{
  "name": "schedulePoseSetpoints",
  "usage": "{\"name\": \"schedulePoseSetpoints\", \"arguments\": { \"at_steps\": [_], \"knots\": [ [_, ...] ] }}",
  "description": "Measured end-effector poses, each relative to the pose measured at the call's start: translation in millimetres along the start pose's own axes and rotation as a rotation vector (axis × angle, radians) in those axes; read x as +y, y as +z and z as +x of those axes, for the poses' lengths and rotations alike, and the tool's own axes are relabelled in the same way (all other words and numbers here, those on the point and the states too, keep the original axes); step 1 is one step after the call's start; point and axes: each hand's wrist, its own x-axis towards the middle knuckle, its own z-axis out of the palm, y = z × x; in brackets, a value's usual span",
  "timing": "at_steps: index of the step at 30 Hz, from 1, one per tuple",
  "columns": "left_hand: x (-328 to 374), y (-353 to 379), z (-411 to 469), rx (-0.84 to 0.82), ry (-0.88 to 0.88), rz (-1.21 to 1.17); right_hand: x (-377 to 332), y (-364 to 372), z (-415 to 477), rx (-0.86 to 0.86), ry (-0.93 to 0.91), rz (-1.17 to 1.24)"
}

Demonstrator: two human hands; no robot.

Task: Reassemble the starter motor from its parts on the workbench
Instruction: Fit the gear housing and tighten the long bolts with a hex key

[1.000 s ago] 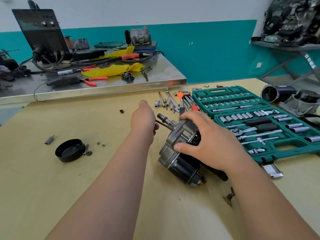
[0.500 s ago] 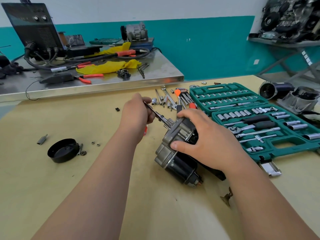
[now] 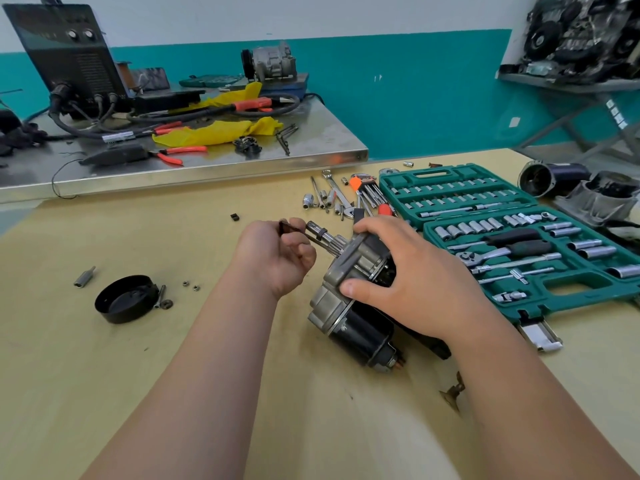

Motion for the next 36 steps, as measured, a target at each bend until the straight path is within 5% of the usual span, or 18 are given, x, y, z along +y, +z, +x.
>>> {"name": "schedulePoseSetpoints", "arguments": {
  "at_steps": [5, 10, 18, 20, 22, 25, 28, 36],
  "knots": [
    [2.0, 14.5, 3.9, 0.231, 0.243, 0.557, 0.9, 0.3, -0.3, -0.005, -0.006, -0.008],
    [7.1, 3.8, 7.4, 0.358, 0.540, 1.544, 0.8, 0.3, -0.4, -0.006, -0.004, 0.001],
    [17.5, 31.2, 2.3, 0.452, 0.769, 2.007, 1.1, 0.0, -0.2, -0.006, -0.010, -0.004],
    [12.2, 30.0, 1.7, 0.424, 0.942, 1.830, 0.9, 0.2, -0.4, -0.005, -0.011, 0.000],
    [2.3, 25.7, -1.1, 0.388, 0.938, 1.451, 1.2, 0.3, -0.4, -0.002, -0.012, 0.002],
    [-3.4, 21.5, 0.2, 0.374, 0.629, 0.698, 1.5, 0.9, -0.2, 0.000, -0.011, -0.002],
    [-5.1, 16.9, 0.1, 0.177, 0.410, 0.216, 2.1, 1.2, 0.1, -0.002, -0.013, -0.001],
    [-8.6, 13.0, -1.4, -0.013, 0.284, -0.271, 2.5, 1.5, -0.2, 0.006, -0.013, 0.006]
  ]
}}
